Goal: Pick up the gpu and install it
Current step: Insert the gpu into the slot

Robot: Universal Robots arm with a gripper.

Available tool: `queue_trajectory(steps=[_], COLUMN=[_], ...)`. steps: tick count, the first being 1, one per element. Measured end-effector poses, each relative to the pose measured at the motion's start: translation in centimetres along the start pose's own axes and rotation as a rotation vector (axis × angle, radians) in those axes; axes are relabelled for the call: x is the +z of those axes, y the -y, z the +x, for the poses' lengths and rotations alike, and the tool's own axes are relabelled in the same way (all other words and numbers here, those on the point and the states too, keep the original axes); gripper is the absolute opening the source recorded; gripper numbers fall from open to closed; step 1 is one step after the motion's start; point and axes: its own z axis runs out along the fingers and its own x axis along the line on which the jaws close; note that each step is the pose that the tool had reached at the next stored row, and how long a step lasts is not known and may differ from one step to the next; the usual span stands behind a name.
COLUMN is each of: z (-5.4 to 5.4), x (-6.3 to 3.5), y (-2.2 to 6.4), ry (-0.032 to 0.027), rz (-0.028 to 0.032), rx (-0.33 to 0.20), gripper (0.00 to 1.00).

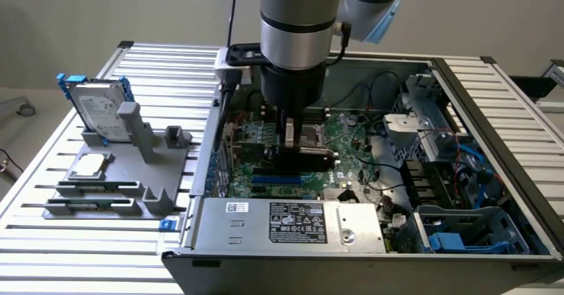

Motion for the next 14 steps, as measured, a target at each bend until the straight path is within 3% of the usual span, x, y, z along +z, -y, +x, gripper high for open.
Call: queue_trajectory(steps=[14], z=[0.0], x=[1.16], y=[-0.43], ry=[0.0060], rz=[0.0001], rx=[0.005], gripper=[0.26])
